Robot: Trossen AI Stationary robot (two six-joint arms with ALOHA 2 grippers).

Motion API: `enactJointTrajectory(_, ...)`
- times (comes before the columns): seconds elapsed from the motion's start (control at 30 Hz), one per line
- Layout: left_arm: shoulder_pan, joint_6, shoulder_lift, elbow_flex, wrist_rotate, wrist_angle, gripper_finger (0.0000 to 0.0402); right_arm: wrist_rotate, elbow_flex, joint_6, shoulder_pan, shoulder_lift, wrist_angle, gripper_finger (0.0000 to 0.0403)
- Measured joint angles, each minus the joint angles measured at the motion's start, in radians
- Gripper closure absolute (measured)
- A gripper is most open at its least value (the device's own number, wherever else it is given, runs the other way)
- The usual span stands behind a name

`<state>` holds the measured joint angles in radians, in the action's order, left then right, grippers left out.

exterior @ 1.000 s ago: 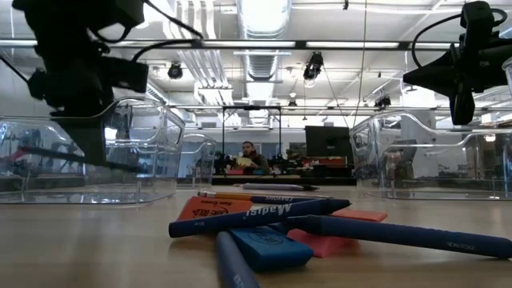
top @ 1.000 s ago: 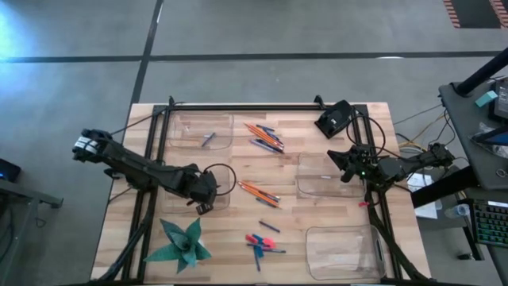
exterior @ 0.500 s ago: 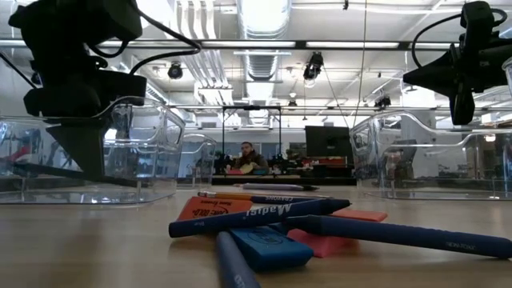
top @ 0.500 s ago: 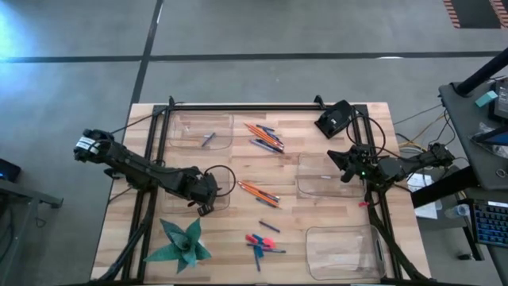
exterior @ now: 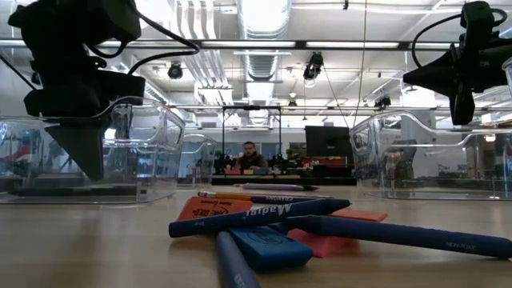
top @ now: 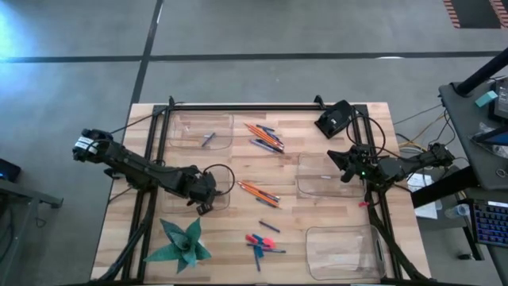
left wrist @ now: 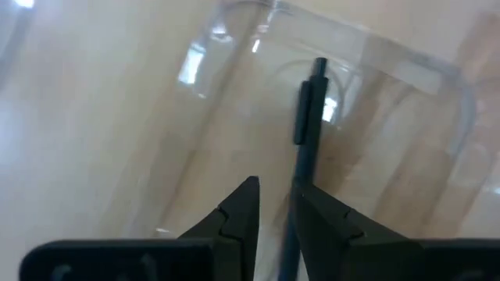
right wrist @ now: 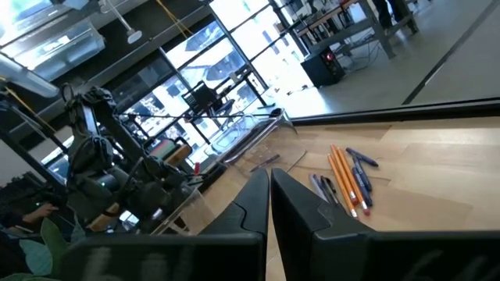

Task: Sort crayons/erasers/pens/pencils in bins
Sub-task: Put the orange pencil into the middle right transparent bin

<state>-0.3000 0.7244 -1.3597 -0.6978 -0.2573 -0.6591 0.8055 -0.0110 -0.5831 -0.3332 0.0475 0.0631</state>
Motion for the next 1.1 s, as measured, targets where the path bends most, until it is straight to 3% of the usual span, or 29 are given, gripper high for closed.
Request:
enactJointTrajectory(0.4, 0.000, -0.024, 0.165, -0.112, -0.143, -0.078, 0.0338, 0.000, 0.000, 0.000, 0.000, 0.000, 0.000, 0.0394)
enactJointTrajectory(0.77, 0.000, -0.336, 0.153, -0.362, -0.176, -0.023, 0.0338, 0.000, 0.000, 0.000, 0.000, 0.000, 0.000, 0.0394)
enactJointTrajectory(1.1, -0.003, -0.343, 0.166, -0.505, -0.170, 0.001, 0.0338, 0.000, 0.000, 0.000, 0.000, 0.000, 0.000, 0.0394)
